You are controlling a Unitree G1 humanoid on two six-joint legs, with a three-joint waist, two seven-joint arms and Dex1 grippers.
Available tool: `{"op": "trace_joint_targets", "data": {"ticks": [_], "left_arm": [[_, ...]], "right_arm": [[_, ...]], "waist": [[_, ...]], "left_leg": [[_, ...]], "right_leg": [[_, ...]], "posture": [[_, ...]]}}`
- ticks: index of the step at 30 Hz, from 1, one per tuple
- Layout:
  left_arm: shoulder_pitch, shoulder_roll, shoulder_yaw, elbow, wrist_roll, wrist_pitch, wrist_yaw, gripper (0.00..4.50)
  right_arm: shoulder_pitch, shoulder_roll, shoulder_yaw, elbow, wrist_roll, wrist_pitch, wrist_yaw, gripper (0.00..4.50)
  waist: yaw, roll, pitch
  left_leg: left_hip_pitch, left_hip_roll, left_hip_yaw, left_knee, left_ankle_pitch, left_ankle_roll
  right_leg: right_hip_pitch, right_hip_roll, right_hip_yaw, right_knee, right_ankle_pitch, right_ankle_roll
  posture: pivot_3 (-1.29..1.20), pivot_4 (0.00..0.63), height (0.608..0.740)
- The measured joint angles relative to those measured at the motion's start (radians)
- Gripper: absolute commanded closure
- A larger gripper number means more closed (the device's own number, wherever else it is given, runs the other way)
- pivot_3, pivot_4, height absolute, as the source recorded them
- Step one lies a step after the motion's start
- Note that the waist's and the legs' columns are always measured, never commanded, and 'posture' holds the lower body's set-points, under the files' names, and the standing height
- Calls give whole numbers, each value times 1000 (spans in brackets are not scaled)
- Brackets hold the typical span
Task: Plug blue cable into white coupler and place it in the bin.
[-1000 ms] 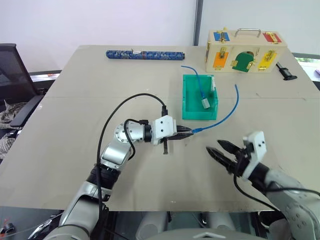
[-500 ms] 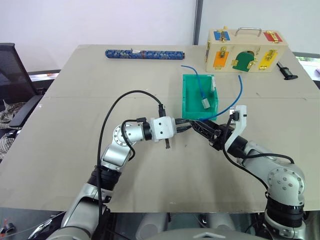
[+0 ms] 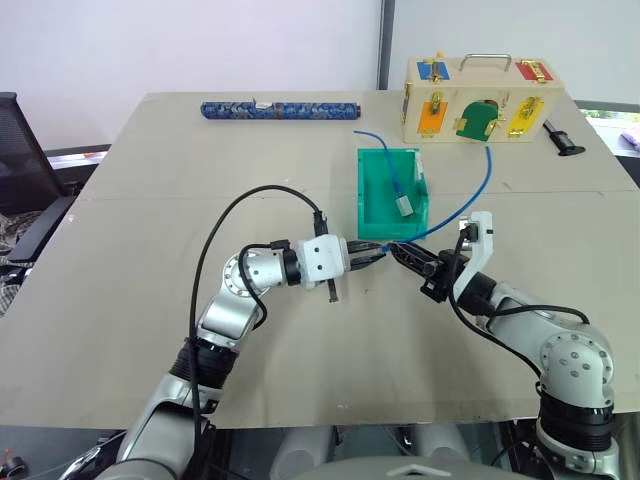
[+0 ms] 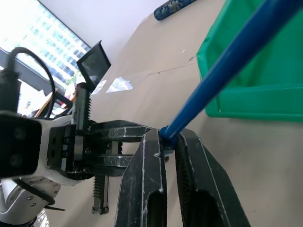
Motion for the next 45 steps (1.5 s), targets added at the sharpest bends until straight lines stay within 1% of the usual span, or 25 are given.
{"op": "trace_joint_targets", "data": {"ticks": [1,2,3,6,7,9,10,12,14,16,18,20,23,28,34,40,41,42,44,45], "left_arm": [[7,7,4,-23,-24,37,-6,2405],[19,16,13,-50,-48,77,-8,2038],[40,33,33,-88,-83,130,-8,1524],[131,107,126,-192,-188,296,12,59],[166,131,174,-227,-231,370,34,59],[208,171,248,-274,-292,463,59,59],[245,207,301,-306,-332,517,65,59],[329,272,395,-328,-359,555,56,59],[402,317,473,-311,-356,547,37,59],[451,353,529,-251,-345,483,-21,59],[487,421,564,-141,-337,418,-135,59],[488,495,580,12,-310,340,-250,59],[447,535,572,163,-265,243,-341,59],[283,543,465,370,-178,110,-427,59],[167,507,372,476,-119,8,-474,59],[105,467,298,538,-92,-27,-516,59],[100,464,292,543,-89,-34,-519,568],[96,463,284,548,-85,-41,-524,797],[85,458,276,559,-77,-60,-530,1808],[83,457,274,562,-76,-64,-531,2220]], "right_arm": [[0,-1,0,0,3,0,0,4500],[-1,-2,2,0,5,-1,-1,4500],[-1,-3,5,0,8,-1,0,4500],[-2,-22,4,2,9,-4,2,4500],[-3,-28,4,7,9,-8,5,4500],[-7,-32,5,18,10,-15,13,4500],[-11,-33,6,27,11,-22,18,4500],[-15,-41,4,45,12,-28,36,4500],[-17,-52,1,62,11,-32,48,4500],[-24,-60,4,80,11,-36,64,4500],[-36,-67,12,97,6,-40,85,4500],[-43,-83,19,105,-1,-43,106,4500],[-44,-88,32,112,-6,-44,121,4500],[-39,-92,37,110,-12,-53,123,4500],[-18,-97,36,98,-16,-66,118,4500],[-1,-105,35,66,-15,-68,98,4500],[1,-107,35,61,-14,-68,97,4500],[2,-108,35,58,-14,-68,95,4500],[2,-110,35,50,-11,-68,89,4500],[2,-111,35,50,-10,-68,87,4500]], "waist": [[-1,0,0],[-1,0,0],[-4,0,0],[-15,1,0],[-17,1,0],[-19,1,1],[-19,1,1],[-26,1,1],[-23,2,1],[-19,2,1],[-16,2,1],[-15,2,1],[-13,2,1],[-7,1,1],[-10,1,1],[-16,1,1],[-18,1,1],[-19,1,1],[-21,1,1],[-21,1,1]], "left_leg": [[0,0,0,0,0,0],[0,0,0,0,0,0],[0,1,0,0,0,0],[0,1,0,-1,0,0],[0,1,0,-1,0,0],[0,1,0,-1,0,0],[0,1,0,-1,0,0],[1,2,2,-3,0,0],[2,2,1,-3,0,0],[1,2,1,-3,0,0],[1,2,1,-3,0,0],[1,2,1,-3,0,0],[1,2,1,-3,0,0],[0,2,0,-4,0,0],[-1,1,1,-6,0,0],[-1,1,1,-6,0,0],[-1,1,1,-6,0,0],[-1,1,2,-6,0,0],[-1,1,1,-6,0,0],[-1,1,1,-6,0,0]], "right_leg": [[0,0,0,0,0,0],[0,0,0,0,0,0],[0,0,0,0,0,0],[-1,1,1,0,0,0],[-1,1,0,0,0,0],[-1,1,0,0,0,0],[-1,1,0,0,0,0],[-1,1,2,0,0,0],[-1,1,2,0,0,0],[-1,1,1,0,0,0],[-1,2,1,-1,0,-1],[-1,2,0,-1,-1,-1],[-1,1,0,-2,0,0],[-2,1,0,-2,0,0],[-4,0,1,-2,0,0],[-5,-1,1,-2,0,0],[-5,-1,1,-2,0,0],[-5,-1,1,-2,0,0],[-5,-1,1,-1,0,0],[-5,-1,1,-1,0,0]], "posture": [[0,150,740],[0,150,740],[0,150,740],[0,150,740],[0,150,740],[0,150,740],[0,150,740],[0,150,740],[0,150,740],[0,150,740],[0,150,740],[0,150,740],[0,150,740],[0,150,740],[0,150,740],[0,150,740],[0,150,740],[0,150,740],[0,150,740],[0,150,740]]}}
